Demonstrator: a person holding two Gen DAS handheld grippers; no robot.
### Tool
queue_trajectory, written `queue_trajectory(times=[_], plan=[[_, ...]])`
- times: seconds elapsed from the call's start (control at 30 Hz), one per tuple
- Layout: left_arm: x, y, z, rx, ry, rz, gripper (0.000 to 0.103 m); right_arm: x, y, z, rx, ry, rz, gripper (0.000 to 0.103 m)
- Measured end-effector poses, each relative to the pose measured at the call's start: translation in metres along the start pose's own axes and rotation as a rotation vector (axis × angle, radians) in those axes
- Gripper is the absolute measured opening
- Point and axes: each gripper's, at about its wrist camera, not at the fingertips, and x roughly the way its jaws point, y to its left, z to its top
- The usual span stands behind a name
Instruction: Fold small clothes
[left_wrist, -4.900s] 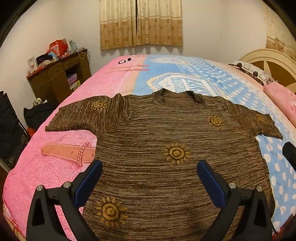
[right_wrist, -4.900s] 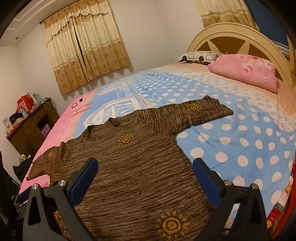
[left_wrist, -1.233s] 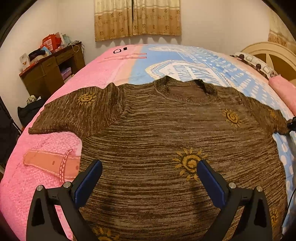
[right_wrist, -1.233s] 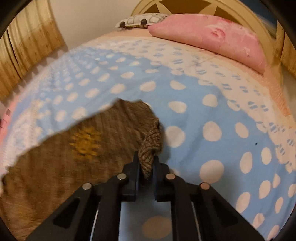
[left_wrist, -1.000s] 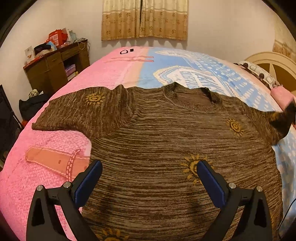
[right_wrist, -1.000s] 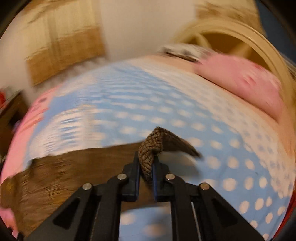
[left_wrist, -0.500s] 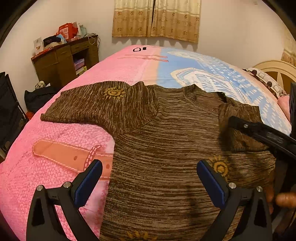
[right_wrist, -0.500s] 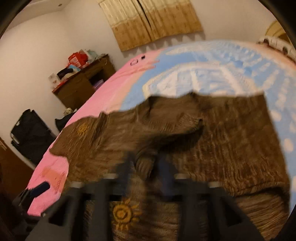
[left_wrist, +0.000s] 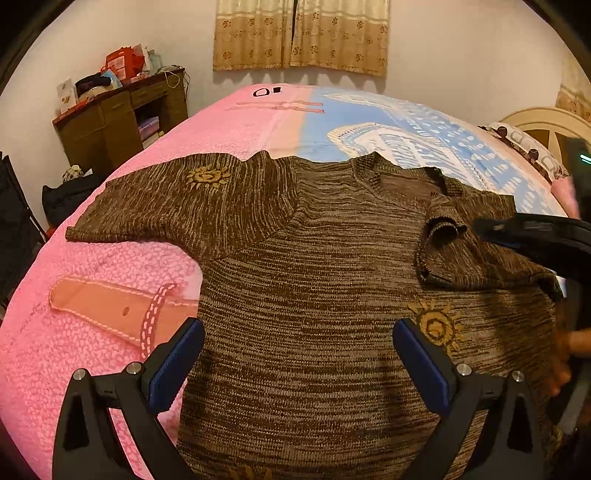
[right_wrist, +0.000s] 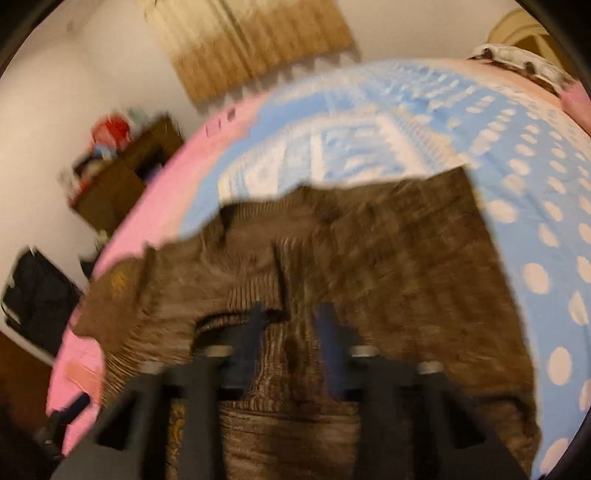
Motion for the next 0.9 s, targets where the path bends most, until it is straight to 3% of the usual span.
queue_trajectory(times=[0.13,0.27,0.33,0.4,0.53,0.67,0.8,0.83,0.9], plan=[[0.002,0.004,0.0,-0.006,-0.003,0.003,0.102,0.034,0.027,0.001,-0.034,0.053,0.0,0.015],[0.008,0.007,0.0,-0.01,0.012,0.009,0.102,0.056,0.059,0.013,-0.076,0.078,0.104,0.016],[0.008,0.007,0.001,0.0,0.01,0.01,0.102,0.055,0.06,0.021,-0.046,0.071,0.197,0.016],[0.007,0.006,0.004,0.014,-0.005,-0.016,0.102,0.04,0.048,0.025,-0.011,0.024,0.235,0.019],[0.011,-0.001,0.023,0.021,-0.034,-0.149,0.102,-0.001,0.009,0.021,0.06,-0.082,0.148,0.054],[0.033,-0.016,0.059,-0.014,-0.034,-0.337,0.102,-0.044,-0.021,-0.005,0.08,-0.177,0.038,0.056],[0.063,-0.044,0.086,-0.011,0.006,-0.407,0.102,-0.061,-0.034,-0.031,0.077,-0.238,-0.063,0.056],[0.071,-0.05,0.089,-0.011,0.021,-0.408,0.1,-0.06,-0.036,-0.036,0.088,-0.242,-0.068,0.056],[0.089,-0.061,0.092,-0.032,0.084,-0.44,0.086,-0.056,-0.039,-0.044,0.106,-0.237,-0.065,0.056]])
